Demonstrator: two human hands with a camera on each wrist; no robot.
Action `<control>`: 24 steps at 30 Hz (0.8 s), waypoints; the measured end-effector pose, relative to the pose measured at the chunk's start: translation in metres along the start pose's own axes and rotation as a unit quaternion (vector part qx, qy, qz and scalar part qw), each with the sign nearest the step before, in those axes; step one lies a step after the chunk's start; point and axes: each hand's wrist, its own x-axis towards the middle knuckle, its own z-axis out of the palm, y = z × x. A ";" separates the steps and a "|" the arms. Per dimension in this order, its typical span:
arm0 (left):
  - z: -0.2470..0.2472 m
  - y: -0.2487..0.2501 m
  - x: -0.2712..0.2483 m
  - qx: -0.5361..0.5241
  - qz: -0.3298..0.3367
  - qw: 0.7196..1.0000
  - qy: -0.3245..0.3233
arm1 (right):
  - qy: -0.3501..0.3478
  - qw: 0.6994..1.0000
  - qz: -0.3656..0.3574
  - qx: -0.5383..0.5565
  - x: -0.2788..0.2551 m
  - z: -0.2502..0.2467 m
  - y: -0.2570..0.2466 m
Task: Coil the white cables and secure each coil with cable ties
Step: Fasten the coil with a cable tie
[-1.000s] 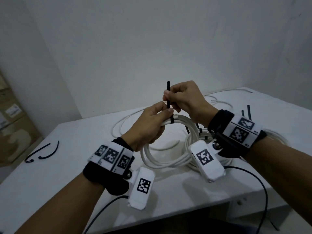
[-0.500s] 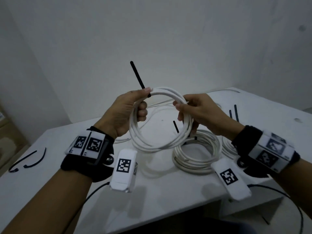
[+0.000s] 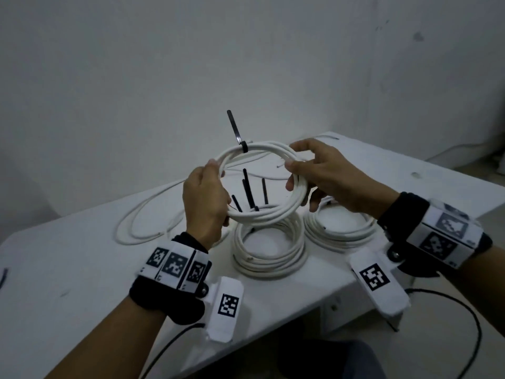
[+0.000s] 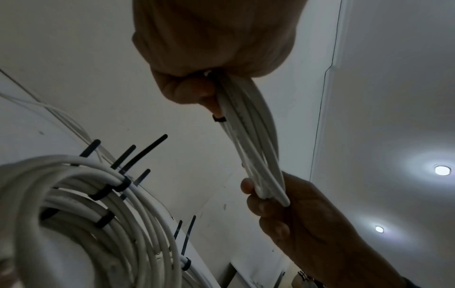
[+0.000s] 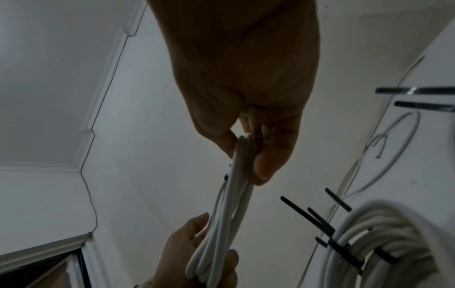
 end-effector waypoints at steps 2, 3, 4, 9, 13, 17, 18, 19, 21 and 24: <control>0.008 0.002 0.001 0.003 -0.002 1.000 0.002 | 0.000 1.000 0.007 -0.008 -0.001 -0.013 0.001; 0.012 0.003 0.002 0.013 0.006 1.000 0.002 | 0.002 1.000 0.009 -0.012 -0.002 -0.017 0.002; 0.017 0.003 0.001 0.029 0.022 0.999 0.000 | 0.004 1.000 0.012 -0.016 -0.002 -0.021 0.003; 0.035 -0.004 -0.004 0.113 0.062 0.991 -0.039 | 0.022 0.998 0.044 -0.040 -0.002 -0.035 0.013; 0.050 -0.010 -0.010 0.198 0.060 0.966 -0.152 | 0.071 0.992 0.073 -0.072 -0.001 -0.063 0.023; 0.079 -0.018 -0.020 0.253 0.043 0.934 -0.249 | 0.089 0.983 0.124 -0.106 -0.003 -0.096 0.040; 0.087 -0.021 -0.021 0.268 0.037 0.924 -0.269 | 0.088 0.980 0.138 -0.115 -0.004 -0.102 0.046; 0.094 -0.023 -0.022 0.286 0.032 0.915 -0.283 | 0.086 0.977 0.150 -0.123 -0.005 -0.107 0.050; 0.107 -0.027 -0.024 0.323 0.024 0.895 -0.308 | 0.083 0.971 0.174 -0.142 -0.006 -0.116 0.059; 0.120 -0.028 -0.027 0.371 0.008 0.868 -0.329 | 0.067 0.962 0.208 -0.166 -0.005 -0.124 0.071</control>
